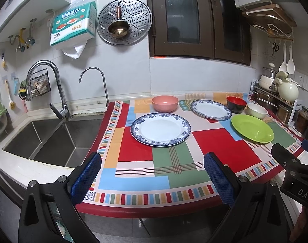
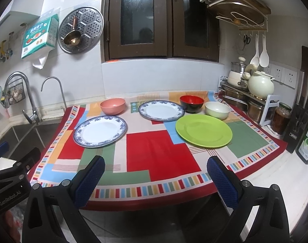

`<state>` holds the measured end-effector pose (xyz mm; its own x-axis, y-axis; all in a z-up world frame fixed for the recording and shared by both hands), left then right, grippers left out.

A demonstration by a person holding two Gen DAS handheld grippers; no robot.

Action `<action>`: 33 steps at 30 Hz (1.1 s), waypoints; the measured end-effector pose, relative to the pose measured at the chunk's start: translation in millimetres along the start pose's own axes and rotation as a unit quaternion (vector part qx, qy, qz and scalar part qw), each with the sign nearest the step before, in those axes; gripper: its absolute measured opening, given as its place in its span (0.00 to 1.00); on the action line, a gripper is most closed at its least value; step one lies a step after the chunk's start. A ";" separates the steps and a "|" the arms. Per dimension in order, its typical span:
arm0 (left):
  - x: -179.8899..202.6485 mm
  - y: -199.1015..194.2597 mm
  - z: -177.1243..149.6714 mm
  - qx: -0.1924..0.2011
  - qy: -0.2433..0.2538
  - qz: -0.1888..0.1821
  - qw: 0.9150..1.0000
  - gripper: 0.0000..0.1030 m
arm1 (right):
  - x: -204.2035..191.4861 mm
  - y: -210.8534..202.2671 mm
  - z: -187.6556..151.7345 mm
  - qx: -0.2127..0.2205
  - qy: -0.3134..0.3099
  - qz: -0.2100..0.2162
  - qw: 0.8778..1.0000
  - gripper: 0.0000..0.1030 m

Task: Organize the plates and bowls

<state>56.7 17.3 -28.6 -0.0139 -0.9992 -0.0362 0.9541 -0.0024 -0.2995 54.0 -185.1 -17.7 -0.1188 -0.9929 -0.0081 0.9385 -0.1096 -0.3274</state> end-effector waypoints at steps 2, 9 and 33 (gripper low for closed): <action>0.3 0.6 0.3 0.001 0.000 -0.001 1.000 1.00 | -0.6 -0.7 0.8 0.002 -0.001 -0.001 1.000 0.99; 1.7 0.8 -1.1 0.001 0.001 -0.001 1.000 1.00 | 0.2 -2.9 0.5 0.004 -0.001 -0.003 1.000 0.99; 2.3 1.7 -8.7 -0.004 0.002 -0.002 1.000 1.00 | -1.2 -3.1 -0.2 0.003 -0.002 -0.005 1.000 0.99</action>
<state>55.8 15.3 -37.4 -0.0198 -0.9990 -0.0388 0.9514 -0.0069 -0.3078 51.1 -183.5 -16.8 -0.1264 -0.9920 -0.0018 0.9396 -0.1192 -0.3210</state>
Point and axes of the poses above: each gripper's, at about its wrist camera, not at the fingertips, and y roughly the way its jaws point, x to its right, z to its top, the point moved 7 cm from there along y, roughly the way its jaws point, and after that the axes turned 11 degrees about x, right-handed, at the moved point
